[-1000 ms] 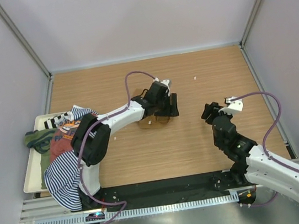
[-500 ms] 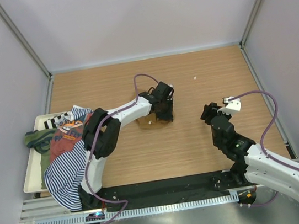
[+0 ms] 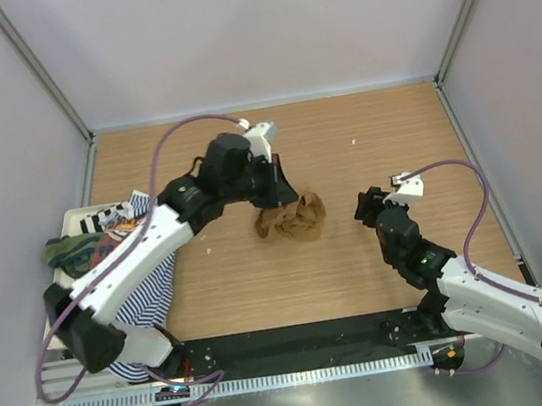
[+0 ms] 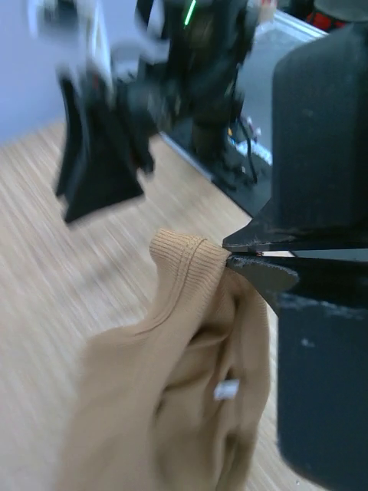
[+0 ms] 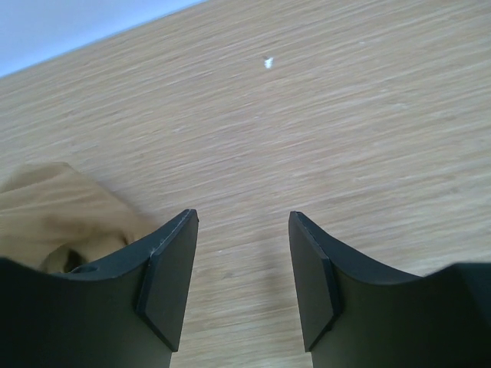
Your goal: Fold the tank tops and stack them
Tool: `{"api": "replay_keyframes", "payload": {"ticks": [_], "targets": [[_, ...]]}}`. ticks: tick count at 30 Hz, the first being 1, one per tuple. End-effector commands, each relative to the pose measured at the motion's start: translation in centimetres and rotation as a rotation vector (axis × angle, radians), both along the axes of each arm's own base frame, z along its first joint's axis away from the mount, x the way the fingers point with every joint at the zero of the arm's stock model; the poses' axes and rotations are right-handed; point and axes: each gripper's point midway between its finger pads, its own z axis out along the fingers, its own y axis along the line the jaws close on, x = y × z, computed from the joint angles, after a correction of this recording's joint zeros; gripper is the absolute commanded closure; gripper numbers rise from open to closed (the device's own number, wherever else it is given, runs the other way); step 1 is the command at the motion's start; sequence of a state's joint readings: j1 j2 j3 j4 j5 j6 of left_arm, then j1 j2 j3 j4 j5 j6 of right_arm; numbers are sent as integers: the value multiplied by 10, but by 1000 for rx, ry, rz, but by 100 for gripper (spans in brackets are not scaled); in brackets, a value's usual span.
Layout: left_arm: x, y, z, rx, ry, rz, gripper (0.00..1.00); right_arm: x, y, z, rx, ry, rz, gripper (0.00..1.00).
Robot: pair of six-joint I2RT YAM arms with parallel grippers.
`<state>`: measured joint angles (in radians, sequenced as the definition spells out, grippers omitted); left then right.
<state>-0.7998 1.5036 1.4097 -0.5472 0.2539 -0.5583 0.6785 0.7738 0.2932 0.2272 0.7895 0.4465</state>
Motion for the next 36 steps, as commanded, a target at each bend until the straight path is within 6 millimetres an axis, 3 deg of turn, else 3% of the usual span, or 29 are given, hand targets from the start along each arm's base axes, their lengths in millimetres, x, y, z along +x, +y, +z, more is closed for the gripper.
{"api": "replay_keyframes", "payload": {"ticks": [1,4,9,12,21,23,24,25,31,35,36], "targets": [[-22,28,50,-79,-41,3,100,7,34,21,40,-75,169,43],[-18,57,80,-102,-76,66,100,7,56,19,26,-71,290,45],[-10,83,105,-124,-114,115,100,4,88,19,-11,-72,476,45],[-4,85,111,-133,-112,113,100,-3,106,24,-15,-93,590,45],[0,73,173,-216,-151,52,100,-31,147,46,0,-141,882,45],[1,71,180,-228,-157,55,100,-34,154,62,11,-152,921,44],[2,72,189,-239,-175,60,100,-39,157,59,16,-124,948,41],[4,71,192,-243,-177,68,100,-39,159,68,29,-129,952,40],[14,68,225,-301,-218,105,100,-52,168,80,41,-87,1032,33],[13,62,248,-343,-231,75,100,-45,168,81,21,-61,1009,28],[13,62,260,-360,-254,75,100,-42,168,73,13,-25,1000,24]]}}
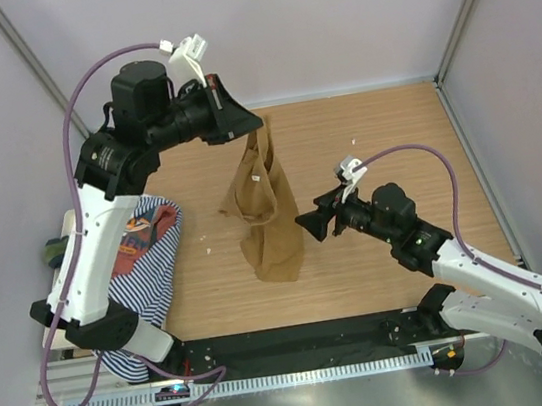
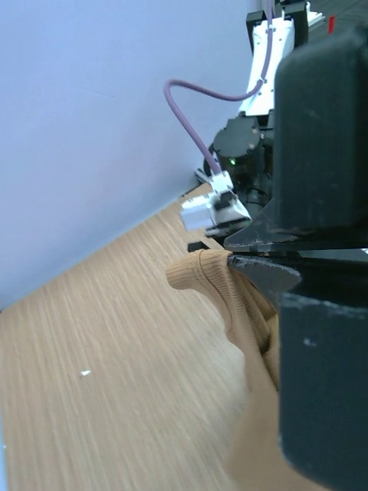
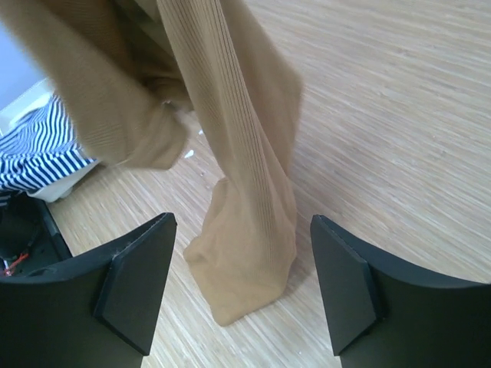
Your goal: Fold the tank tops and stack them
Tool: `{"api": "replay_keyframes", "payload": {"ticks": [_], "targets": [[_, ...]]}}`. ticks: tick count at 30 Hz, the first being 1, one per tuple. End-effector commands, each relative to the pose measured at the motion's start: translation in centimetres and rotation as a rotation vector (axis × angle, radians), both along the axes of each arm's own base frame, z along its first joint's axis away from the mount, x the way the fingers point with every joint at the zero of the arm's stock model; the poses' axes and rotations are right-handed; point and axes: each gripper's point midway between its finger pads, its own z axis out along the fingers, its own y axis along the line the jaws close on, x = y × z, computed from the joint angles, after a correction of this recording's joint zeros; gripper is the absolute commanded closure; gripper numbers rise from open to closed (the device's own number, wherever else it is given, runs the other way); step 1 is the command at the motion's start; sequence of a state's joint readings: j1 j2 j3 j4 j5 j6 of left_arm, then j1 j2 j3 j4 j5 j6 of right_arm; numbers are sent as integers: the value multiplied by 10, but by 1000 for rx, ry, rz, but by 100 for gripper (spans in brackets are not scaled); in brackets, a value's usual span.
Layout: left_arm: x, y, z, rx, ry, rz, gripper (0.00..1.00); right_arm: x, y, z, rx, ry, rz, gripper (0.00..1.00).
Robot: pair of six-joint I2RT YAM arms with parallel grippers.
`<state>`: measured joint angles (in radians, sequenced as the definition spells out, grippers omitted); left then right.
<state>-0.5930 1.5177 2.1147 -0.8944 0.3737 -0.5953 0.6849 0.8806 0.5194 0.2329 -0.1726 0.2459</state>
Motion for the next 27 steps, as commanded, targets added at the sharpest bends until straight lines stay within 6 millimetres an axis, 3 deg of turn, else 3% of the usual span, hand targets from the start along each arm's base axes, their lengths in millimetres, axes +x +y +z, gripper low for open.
{"api": "replay_keyframes", "payload": {"ticks": [1,10,18,27], "targets": [[-11,1,43,-78,-67,-37,100,5,4,7,-28,17,-2,22],[-9,27,94,-239,-120,-29,100,16,15,-40,-105,135,5,17],[-21,43,149,-411,-206,-47,100,12,30,-53,-108,155,53,17],[-31,35,169,-519,-160,-192,100,38,30,-50,-173,114,-32,22]]}}
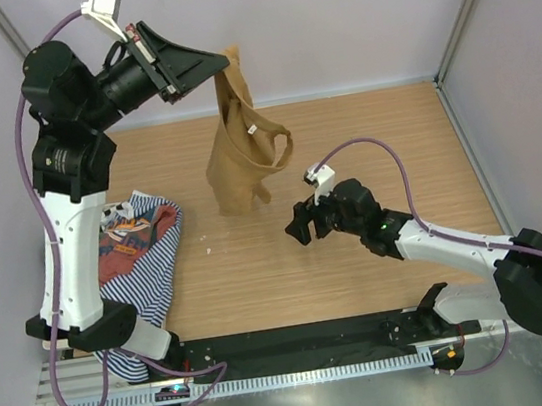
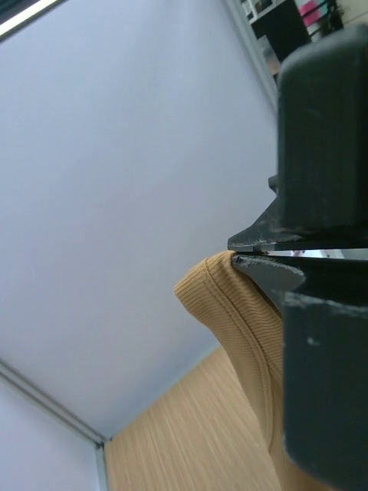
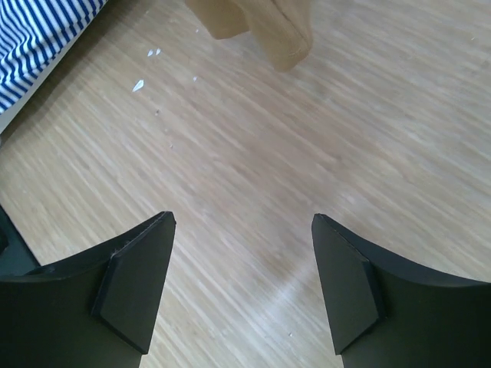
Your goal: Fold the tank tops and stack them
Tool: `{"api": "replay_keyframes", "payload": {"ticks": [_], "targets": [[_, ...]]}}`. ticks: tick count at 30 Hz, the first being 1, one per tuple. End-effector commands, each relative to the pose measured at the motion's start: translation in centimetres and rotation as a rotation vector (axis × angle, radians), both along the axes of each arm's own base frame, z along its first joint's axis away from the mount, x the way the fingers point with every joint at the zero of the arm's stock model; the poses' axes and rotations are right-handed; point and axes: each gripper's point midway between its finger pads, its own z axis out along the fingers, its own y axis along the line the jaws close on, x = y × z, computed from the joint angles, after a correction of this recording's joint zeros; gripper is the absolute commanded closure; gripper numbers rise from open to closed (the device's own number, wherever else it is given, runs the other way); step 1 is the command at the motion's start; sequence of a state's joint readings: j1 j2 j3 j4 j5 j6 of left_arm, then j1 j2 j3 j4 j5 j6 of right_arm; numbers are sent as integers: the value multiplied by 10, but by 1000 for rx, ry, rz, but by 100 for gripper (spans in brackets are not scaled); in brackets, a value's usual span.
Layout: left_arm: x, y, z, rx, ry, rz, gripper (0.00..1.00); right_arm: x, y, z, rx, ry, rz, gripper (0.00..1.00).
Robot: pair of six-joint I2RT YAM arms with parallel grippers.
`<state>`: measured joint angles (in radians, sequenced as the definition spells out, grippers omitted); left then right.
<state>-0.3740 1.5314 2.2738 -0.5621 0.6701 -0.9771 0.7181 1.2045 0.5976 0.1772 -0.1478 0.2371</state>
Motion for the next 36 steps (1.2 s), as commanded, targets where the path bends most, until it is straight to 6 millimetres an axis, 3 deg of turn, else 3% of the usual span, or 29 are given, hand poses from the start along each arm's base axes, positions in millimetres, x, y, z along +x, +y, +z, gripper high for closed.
{"api": "replay_keyframes", "payload": {"ticks": [1,5,12,14,15,17,18,20,22,23,25,26,28,29,30,31,32,33,34,35,36], "targets": [[-30,1,35,-80,-99,-137,100,25,7,35,20,-115,-39,22],[-34,2,41,-104,-90,-185,100,27,18,32,11,-139,19,29],[-49,3,51,-155,-83,-260,100,27,21,35,27,-197,44,20],[-55,5,55,-168,-96,-275,100,22,26,37,35,-202,80,23],[-59,6,57,-175,-91,-282,100,21,27,37,30,-207,86,47],[-63,7,59,-177,-101,-289,100,19,30,37,26,-203,96,75],[-63,7,60,-179,-103,-285,100,19,28,36,26,-197,88,94],[-63,8,58,-177,-99,-279,100,25,18,43,25,-218,13,99],[-48,6,42,-154,-56,-259,100,35,2,48,22,-225,-98,99],[-37,7,33,-145,-31,-236,100,43,-9,57,14,-243,-163,99],[-8,5,7,-130,35,-209,100,58,-34,55,-40,-221,-308,99],[22,8,-20,-121,106,-176,100,73,-47,65,-38,-224,-377,99],[52,12,-42,-118,140,-157,100,90,-70,62,-76,-167,-486,99],[81,19,-63,-108,180,-120,100,110,-87,82,-59,-173,-557,99],[99,22,-78,-100,206,-103,100,119,-99,65,-111,-99,-585,99],[113,26,-88,-94,218,-86,100,136,-103,93,-69,-108,-620,99],[140,33,-102,-87,238,-63,100,151,-123,98,-66,-92,-673,99],[149,36,-105,-84,241,-65,100,158,-127,93,-92,-53,-683,99],[162,46,-107,-83,246,-46,100,173,-129,128,-48,-93,-702,99],[166,51,-92,-77,201,-41,100,179,-136,139,-41,-98,-731,99],[181,54,-102,-71,227,-34,100,183,-146,139,-64,-74,-765,99]]}}
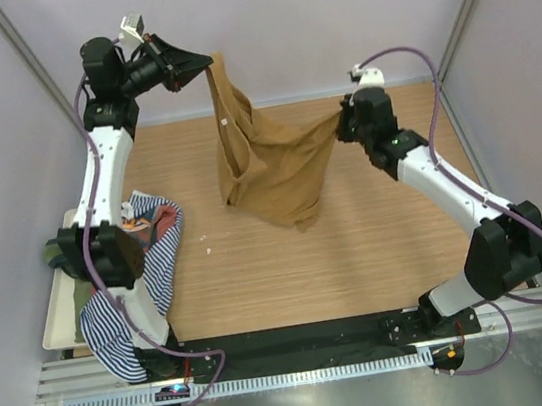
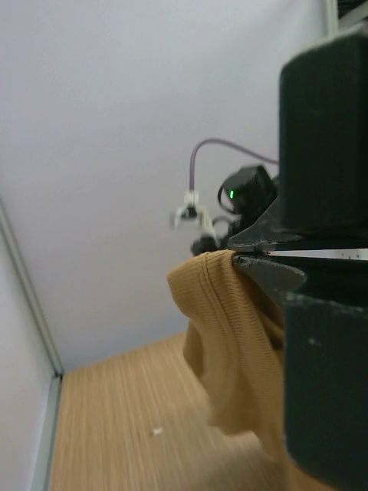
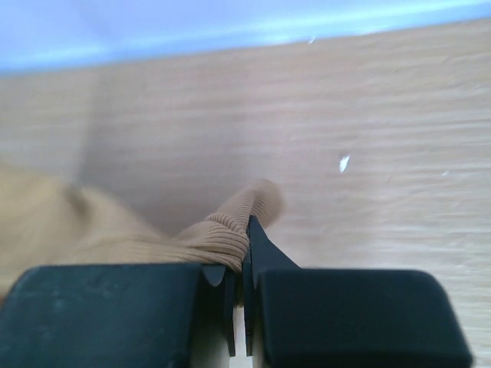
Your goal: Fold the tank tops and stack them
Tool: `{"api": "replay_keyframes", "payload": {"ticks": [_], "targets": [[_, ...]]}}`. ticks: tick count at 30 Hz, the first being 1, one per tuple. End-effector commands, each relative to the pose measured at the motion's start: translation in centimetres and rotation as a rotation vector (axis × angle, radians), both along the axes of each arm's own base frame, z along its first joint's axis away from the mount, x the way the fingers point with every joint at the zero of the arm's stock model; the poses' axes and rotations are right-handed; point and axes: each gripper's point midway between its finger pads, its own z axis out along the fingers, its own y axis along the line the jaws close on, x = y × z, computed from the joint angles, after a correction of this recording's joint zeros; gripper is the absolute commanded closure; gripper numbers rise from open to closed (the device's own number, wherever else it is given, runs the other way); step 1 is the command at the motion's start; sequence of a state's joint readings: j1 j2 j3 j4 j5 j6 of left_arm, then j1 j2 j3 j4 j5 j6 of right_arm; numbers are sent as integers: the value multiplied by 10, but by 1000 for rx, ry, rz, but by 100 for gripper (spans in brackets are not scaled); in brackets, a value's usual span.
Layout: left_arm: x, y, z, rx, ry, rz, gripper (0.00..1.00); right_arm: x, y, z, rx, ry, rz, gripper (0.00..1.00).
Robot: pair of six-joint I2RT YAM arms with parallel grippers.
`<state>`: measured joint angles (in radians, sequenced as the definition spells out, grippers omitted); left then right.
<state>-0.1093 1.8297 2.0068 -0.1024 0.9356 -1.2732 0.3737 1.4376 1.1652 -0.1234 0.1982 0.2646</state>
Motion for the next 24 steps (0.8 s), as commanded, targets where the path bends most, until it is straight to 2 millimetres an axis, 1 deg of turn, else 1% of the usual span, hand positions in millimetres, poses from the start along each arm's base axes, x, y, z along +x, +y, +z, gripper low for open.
{"api": "replay_keyframes", "payload": {"ticks": [1,3,4,5,6,7,8,9,10,11,12,13,14,15,16,17,18,19,21,22,24], "targets": [[10,26,29,20,-133,22,100,13,-26,58,38,-31,-119,99],[9,31,21,77,-182,40,100,10,-30,63,40,-20,-126,99],[6,33,10,106,-147,52,100,5,-35,58,37,-9,-149,99],[9,33,-19,141,-100,59,100,2,-38,53,45,-3,-173,99],[-9,37,-17,189,-154,78,100,-3,-40,45,46,9,-176,99],[-12,41,-34,229,-144,99,100,-17,-46,22,38,48,-185,99],[-13,47,-75,279,-64,138,100,-22,-48,12,45,56,-202,99],[-19,51,-91,316,-47,163,96,-30,-52,0,56,72,-220,99],[-39,58,-95,370,-74,197,91,-47,-58,-25,51,113,-237,99],[-43,69,-146,433,35,255,82,-54,-59,-36,59,120,-238,99],[-50,74,-164,466,61,279,77,-62,-59,-45,76,130,-236,99],[-70,79,-192,504,107,291,70,-77,-61,-75,63,182,-225,99],[-77,85,-208,532,146,319,59,-84,-60,-72,85,158,-208,99],[-83,92,-222,560,177,358,54,-92,-55,-80,99,174,-174,99],[-98,96,-245,585,217,367,49,-104,-54,-100,97,213,-154,99],[-103,99,-252,602,227,386,44,-109,-50,-98,117,199,-124,98],[-107,103,-259,630,233,414,44,-116,-41,-103,138,220,-69,96],[-118,94,-263,651,208,391,44,-124,-40,-114,131,244,-48,90],[-126,84,-266,695,181,388,44,-133,-39,-123,122,286,-29,85],[-138,60,-266,710,148,324,44,-136,-41,-127,108,301,-28,74],[-149,39,-265,732,112,286,43,-142,-45,-133,89,331,-40,58]]}}
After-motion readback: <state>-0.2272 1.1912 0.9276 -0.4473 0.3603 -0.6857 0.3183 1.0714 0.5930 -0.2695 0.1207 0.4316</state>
